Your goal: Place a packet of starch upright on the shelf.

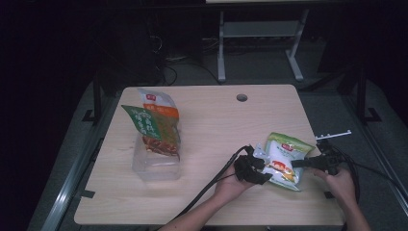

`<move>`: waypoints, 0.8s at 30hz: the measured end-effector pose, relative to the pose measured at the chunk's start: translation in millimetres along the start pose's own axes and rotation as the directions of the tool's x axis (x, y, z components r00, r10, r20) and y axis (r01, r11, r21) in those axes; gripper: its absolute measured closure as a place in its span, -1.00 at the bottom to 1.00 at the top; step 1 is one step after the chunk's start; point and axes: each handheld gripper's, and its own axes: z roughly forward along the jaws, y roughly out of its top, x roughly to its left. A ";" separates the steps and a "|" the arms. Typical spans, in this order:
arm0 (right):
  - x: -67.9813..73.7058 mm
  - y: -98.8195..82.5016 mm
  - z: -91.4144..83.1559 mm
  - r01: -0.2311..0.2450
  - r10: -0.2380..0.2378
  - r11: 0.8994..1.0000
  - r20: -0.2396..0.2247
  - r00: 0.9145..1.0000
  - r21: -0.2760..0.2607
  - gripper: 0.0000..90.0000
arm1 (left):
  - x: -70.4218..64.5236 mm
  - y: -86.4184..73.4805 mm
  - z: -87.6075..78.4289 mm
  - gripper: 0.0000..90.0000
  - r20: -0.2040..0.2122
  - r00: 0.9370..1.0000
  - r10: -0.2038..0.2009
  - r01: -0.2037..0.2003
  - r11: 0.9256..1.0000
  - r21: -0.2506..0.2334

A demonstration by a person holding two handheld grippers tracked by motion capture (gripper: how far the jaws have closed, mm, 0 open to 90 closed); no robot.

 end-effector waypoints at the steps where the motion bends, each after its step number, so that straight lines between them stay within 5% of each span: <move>1: 1.2 0.4 2.1 0.002 -0.002 1.000 -0.014 1.000 0.007 0.44 | 0.8 -0.2 -0.2 0.20 -0.004 1.000 0.011 -0.011 1.000 0.006; 10: 3.4 2.2 7.3 -0.018 0.019 1.000 -0.049 0.999 0.017 0.70 | 0.0 -0.5 -0.2 0.22 -0.019 0.999 0.031 -0.031 0.999 0.015; 19: 16.5 6.3 5.7 0.037 -0.037 0.999 0.014 0.999 0.009 0.87 | 2.8 -5.2 -9.1 0.17 -0.003 1.000 0.014 -0.014 1.000 0.015; 24: 28.0 9.4 -2.4 0.067 -0.067 0.997 0.008 0.998 -0.023 0.90 | 2.0 -14.4 -22.9 0.12 -0.004 1.000 0.015 -0.015 1.000 -0.002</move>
